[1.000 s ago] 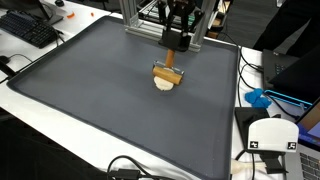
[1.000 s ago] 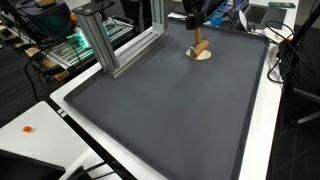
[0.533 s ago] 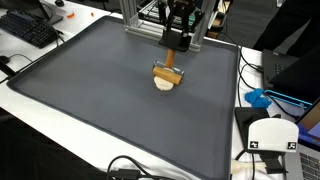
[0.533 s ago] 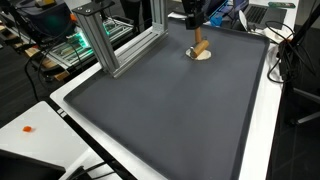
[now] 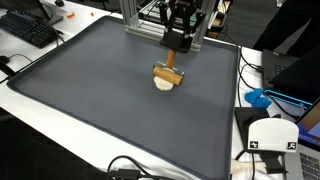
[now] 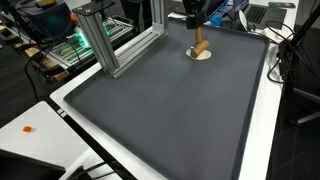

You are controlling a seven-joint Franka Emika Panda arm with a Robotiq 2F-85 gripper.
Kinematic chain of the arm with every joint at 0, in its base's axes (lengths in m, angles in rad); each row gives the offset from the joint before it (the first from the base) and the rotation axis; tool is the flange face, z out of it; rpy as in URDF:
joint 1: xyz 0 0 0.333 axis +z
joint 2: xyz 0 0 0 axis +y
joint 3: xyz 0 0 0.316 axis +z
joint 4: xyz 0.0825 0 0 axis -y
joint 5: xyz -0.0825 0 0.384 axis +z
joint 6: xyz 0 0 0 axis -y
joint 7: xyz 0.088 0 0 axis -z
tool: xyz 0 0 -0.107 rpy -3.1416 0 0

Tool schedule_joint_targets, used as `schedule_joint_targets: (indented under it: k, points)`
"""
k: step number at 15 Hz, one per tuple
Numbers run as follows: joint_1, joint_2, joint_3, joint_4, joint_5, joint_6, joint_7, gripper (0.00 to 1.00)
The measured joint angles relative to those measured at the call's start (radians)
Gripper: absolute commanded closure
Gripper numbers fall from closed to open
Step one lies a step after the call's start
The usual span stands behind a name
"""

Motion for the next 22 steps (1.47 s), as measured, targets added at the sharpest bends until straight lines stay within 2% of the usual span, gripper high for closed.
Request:
schedule_joint_targets:
  k: [3,8,15,22]
  points:
    - [0.000,0.000,-0.001,0.001,0.003,-0.001,0.010,0.78]
    - [-0.001,-0.005,-0.004,0.022,0.004,-0.052,0.108,0.78]
    - [0.001,-0.013,-0.003,0.061,0.004,-0.128,0.321,0.78]
    - [0.003,0.009,-0.002,0.063,0.003,-0.129,0.539,0.78]
